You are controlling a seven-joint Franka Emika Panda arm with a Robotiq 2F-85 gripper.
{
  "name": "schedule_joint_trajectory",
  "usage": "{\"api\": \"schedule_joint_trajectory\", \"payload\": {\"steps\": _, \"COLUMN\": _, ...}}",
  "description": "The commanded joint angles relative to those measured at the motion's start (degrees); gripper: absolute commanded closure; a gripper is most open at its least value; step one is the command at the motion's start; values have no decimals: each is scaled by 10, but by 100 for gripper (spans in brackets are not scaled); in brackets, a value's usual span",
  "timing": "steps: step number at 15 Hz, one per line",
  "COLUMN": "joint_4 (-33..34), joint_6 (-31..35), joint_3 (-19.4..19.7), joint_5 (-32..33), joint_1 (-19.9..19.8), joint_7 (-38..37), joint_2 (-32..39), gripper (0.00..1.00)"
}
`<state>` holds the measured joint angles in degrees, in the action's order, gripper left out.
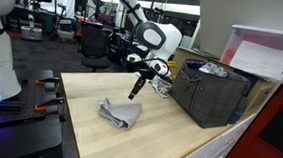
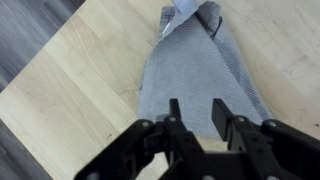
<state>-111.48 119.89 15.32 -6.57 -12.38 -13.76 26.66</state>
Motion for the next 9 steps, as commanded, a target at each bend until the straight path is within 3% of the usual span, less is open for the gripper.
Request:
{"api": "schedule_joint_trajectory", "payload": {"steps": 1, "joint_4": -62, "joint_6": 0, "joint_3": 3, "joint_5": 5, "joint_1": 12, "joint_7": -51, "joint_2": -51, "gripper": 28}}
{"api": "schedule_joint_trajectory", "payload": {"steps": 5, "joint_4": -116, "joint_6": 10, "joint_3": 10, "joint_5": -3, "joint_1": 12, "joint_7": -107, "joint_2": -62, "gripper": 1}}
{"api": "schedule_joint_trajectory", "payload": {"steps": 9, "joint_4": -176, "joint_6": 32, "joint_3": 6, "joint_5": -28, "joint_1": 16, "joint_7": -143, "joint_2": -59, "gripper": 0}}
